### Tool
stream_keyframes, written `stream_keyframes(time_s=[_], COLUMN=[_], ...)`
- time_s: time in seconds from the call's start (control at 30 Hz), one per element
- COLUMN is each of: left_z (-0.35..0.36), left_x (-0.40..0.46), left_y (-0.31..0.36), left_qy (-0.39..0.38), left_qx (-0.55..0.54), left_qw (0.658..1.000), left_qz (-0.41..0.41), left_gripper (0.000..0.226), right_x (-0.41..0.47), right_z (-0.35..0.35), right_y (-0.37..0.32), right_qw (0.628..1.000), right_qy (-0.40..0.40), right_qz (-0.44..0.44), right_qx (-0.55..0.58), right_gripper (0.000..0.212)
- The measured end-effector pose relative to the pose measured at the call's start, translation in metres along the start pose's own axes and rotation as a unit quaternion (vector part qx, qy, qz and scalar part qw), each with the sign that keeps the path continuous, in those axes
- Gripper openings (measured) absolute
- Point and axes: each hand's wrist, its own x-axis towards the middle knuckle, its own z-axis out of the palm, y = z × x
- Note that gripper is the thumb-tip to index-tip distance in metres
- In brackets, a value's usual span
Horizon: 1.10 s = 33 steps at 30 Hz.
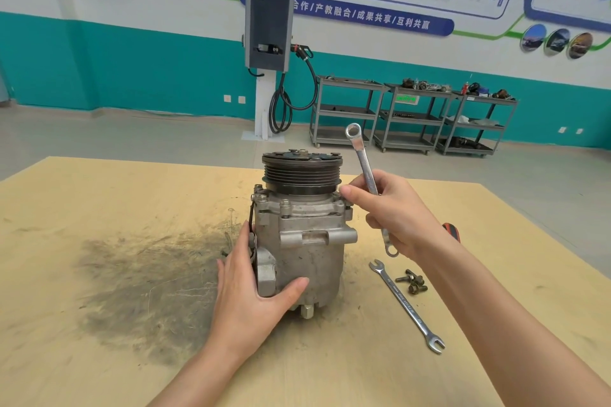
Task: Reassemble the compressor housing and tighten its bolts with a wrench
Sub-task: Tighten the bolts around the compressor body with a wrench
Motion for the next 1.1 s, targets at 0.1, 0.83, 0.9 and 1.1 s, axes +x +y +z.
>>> stream_keyframes(time_s=[0.1, 0.83, 0.9, 1.1], left_z=[0.0, 0.001, 0.0, 0.0], left_x=[0.0, 0.0, 0.0, -0.001], left_y=[0.001, -0.001, 0.0, 0.001], left_qy=[0.001, 0.001, -0.001, -0.004], left_qx=[0.003, -0.007, -0.007, -0.008], left_qw=[1.0, 1.0, 1.0, 1.0], left_qz=[-0.001, -0.006, -0.009, -0.018], left_gripper=[0.11, 0.117, 0.118, 0.116], right_x=[-0.003, -0.001, -0.002, -0.003], right_z=[-0.004, 0.007, 0.005, 0.0], right_y=[0.002, 0.004, 0.004, 0.006], right_qw=[0.999, 0.996, 0.994, 0.995], right_qy=[-0.024, 0.017, 0.008, 0.005], right_qz=[0.016, 0.029, 0.035, 0.042], right_qx=[0.028, 0.084, 0.099, 0.092], right_gripper=[0.014, 0.024, 0.022, 0.013])
